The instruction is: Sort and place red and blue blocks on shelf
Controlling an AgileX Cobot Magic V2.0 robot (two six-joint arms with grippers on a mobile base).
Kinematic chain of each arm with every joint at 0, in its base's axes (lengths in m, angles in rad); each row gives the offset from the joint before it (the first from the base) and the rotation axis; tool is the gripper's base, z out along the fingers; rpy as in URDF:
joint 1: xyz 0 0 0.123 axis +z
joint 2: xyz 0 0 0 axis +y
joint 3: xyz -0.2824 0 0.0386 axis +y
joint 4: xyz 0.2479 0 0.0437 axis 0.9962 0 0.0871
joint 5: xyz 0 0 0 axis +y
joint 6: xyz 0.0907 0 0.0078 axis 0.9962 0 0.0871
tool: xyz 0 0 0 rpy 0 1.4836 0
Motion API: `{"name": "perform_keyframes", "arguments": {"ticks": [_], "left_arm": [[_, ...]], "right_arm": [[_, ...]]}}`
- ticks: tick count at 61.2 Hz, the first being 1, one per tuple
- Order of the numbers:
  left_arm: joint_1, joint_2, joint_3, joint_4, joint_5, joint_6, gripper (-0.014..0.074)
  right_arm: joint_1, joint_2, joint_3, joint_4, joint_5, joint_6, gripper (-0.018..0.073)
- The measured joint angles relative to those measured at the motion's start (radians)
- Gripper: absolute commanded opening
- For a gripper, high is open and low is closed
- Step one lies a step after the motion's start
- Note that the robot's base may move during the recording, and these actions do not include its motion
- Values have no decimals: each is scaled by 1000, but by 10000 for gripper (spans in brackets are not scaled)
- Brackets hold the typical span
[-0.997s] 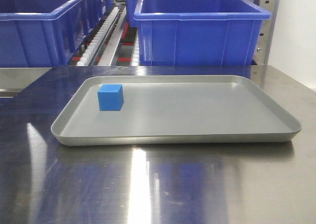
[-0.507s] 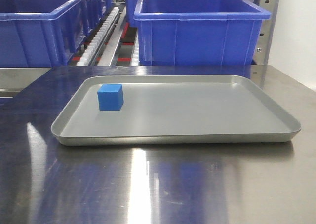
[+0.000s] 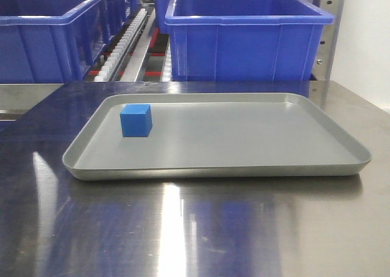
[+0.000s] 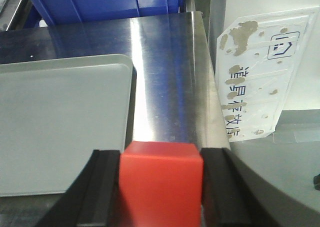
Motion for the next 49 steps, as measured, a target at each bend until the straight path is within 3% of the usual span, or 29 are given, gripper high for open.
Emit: {"name": "perform_keyframes", "arguments": {"ticks": [9, 21, 49], "left_arm": [[-40, 230, -230, 21, 65, 0, 147], [-44, 482, -460, 25, 187, 0, 147], [-44, 632, -550, 26, 255, 0, 147]], "right_arm": [[0, 0, 0, 0, 0, 0, 58], [0, 0, 0, 0, 0, 0, 58], [0, 0, 0, 0, 0, 0, 58]]}}
